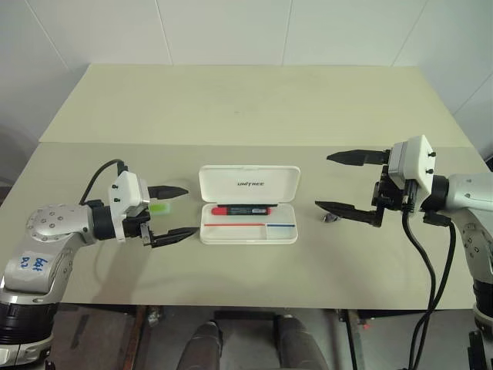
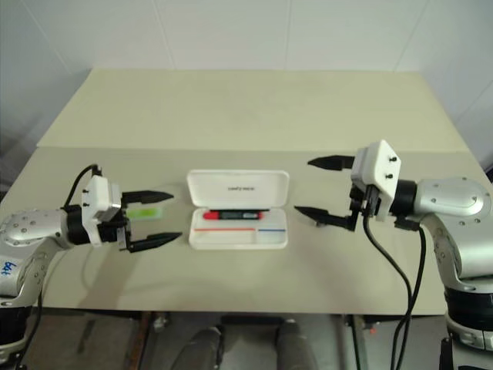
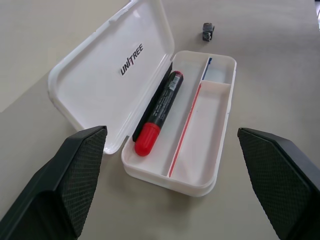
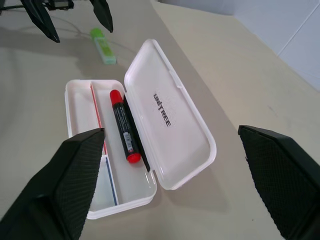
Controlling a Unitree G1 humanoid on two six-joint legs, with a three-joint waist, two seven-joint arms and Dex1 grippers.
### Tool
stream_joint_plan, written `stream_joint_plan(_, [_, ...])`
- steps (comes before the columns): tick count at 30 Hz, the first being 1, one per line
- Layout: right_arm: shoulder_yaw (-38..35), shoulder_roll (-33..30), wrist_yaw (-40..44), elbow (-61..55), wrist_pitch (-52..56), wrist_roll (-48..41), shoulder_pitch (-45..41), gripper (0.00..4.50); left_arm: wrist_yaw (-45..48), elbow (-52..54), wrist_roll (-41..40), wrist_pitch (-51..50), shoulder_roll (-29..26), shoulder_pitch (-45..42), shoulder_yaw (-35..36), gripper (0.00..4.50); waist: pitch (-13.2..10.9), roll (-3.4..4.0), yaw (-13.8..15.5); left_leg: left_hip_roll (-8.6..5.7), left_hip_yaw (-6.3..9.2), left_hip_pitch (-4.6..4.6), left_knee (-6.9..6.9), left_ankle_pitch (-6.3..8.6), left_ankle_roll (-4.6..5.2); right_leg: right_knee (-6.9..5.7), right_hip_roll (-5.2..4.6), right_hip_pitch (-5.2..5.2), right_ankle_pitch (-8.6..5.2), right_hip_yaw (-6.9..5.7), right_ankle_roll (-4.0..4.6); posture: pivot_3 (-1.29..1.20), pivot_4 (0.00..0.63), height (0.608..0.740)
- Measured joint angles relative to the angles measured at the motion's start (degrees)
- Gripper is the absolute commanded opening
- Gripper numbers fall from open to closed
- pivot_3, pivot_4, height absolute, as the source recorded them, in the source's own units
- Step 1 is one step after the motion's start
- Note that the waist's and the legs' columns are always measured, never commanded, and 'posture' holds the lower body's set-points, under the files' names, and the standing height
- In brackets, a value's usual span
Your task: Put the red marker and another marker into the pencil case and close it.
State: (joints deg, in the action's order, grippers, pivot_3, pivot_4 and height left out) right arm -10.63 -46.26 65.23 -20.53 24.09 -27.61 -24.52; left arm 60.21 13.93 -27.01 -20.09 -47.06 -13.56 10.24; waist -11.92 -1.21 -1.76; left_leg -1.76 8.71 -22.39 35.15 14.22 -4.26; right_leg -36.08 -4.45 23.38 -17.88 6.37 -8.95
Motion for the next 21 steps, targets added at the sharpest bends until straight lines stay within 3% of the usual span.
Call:
stream_joint_plan(5, [3.1, 0.6, -0.6, -1.9, 0.8, -2.1, -0.9, 4.47, -3.2, -0.2, 0.0, -0.9, -0.1, 0.6, 1.6, 4.50, 0.0, 0.00, 0.0, 0.00, 0.00, -0.02, -0.01, 0.00, 0.00, 0.06, -0.01, 0.00, 0.00, 0.00, -0.01, 0.00, 0.150, 0.740])
stream_joint_plan(12, [5.6, 1.8, -2.0, -0.9, -0.5, -1.4, -1.8, 4.47, -8.3, 5.9, 1.2, -1.1, -0.4, 9.6, 7.3, 4.50, 0.0, -0.02, 0.1, 0.04, 0.00, -0.02, -0.09, 0.02, 0.02, 0.12, 0.00, 0.01, -0.01, -0.01, 0.02, 0.00, 0.150, 0.740])
stream_joint_plan(17, [7.1, 4.2, -3.0, 1.0, -1.0, -1.0, -2.4, 4.47, -6.9, 3.0, 4.4, 2.2, -6.2, 12.5, 13.2, 4.50, 0.0, -0.03, 0.1, 0.04, 0.00, 0.01, -0.08, 0.02, 0.01, 0.11, 0.01, 0.00, 0.00, -0.02, 0.08, 0.00, 0.150, 0.740])
stream_joint_plan(21, [8.7, 5.7, -3.3, 2.2, -1.7, -0.5, -3.8, 4.47, -5.0, -6.9, 9.8, 9.1, -11.3, 11.2, 13.9, 4.50, 0.0, -0.02, 0.0, 0.03, -0.01, 0.00, -0.10, 0.02, 0.01, 0.14, 0.01, -0.01, 0.01, -0.02, 0.10, 0.00, 0.150, 0.740])
